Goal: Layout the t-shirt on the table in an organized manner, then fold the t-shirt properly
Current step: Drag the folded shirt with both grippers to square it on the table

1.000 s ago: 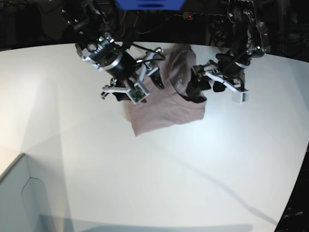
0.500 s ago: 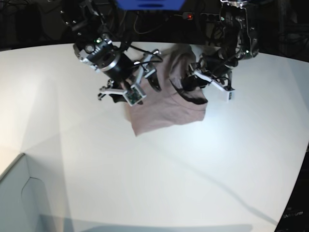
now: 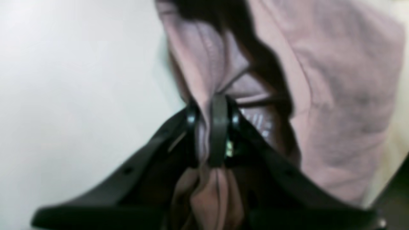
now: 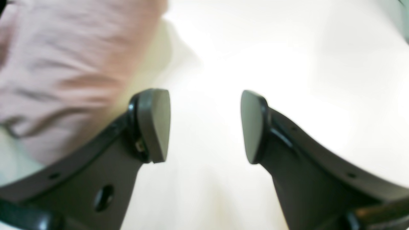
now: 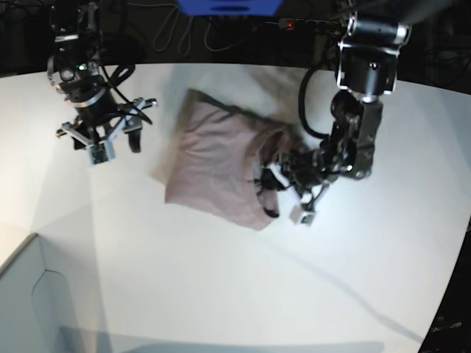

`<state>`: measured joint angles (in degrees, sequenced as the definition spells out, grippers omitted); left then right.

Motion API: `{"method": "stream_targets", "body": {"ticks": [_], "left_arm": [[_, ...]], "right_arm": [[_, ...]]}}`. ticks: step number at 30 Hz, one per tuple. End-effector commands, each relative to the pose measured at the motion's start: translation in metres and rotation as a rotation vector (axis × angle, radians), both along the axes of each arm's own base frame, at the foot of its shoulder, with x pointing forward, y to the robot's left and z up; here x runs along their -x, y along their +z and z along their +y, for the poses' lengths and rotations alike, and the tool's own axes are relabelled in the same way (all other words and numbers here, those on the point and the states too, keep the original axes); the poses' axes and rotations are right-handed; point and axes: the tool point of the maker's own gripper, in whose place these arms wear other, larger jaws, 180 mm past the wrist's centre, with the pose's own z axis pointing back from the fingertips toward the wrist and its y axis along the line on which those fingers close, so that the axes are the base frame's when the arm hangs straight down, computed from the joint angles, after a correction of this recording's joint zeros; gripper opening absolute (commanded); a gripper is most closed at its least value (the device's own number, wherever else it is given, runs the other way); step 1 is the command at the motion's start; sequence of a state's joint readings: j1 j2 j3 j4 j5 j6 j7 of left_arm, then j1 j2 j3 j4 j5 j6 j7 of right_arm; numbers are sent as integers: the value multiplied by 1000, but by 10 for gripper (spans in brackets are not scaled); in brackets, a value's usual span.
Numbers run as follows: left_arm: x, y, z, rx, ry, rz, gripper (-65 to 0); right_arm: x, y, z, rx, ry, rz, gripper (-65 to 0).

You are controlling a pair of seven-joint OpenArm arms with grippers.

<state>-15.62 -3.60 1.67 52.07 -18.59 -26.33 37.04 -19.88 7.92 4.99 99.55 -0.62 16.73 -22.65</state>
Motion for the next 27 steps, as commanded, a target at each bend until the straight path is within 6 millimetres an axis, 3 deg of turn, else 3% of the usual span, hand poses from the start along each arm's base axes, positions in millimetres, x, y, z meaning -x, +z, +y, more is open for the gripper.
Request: {"method": "stream_targets", "body": {"ticks": [1, 7, 10, 19, 21, 27], "left_arm": [[-12, 6, -12, -51, -72, -34, -649], [-37, 23, -76, -207, -413, -243, -649], [-34, 33, -117, -195, -546, -358, -649], [-25, 52, -197, -235, -816, -540, -646], [-21, 56, -209, -249, -854, -565, -645], [-23, 50, -203, -330, -909, -595, -643]], "right_arm": [[-4, 11, -7, 1, -10, -42, -302], [18, 4, -45, 41, -105, -3, -302], [30, -1, -57, 56, -133, 21, -302], [56, -7, -83, 50, -265, 51, -302], [60, -7, -88, 48, -294, 53, -302], [70, -3, -92, 55, -315, 56, -302]]}}
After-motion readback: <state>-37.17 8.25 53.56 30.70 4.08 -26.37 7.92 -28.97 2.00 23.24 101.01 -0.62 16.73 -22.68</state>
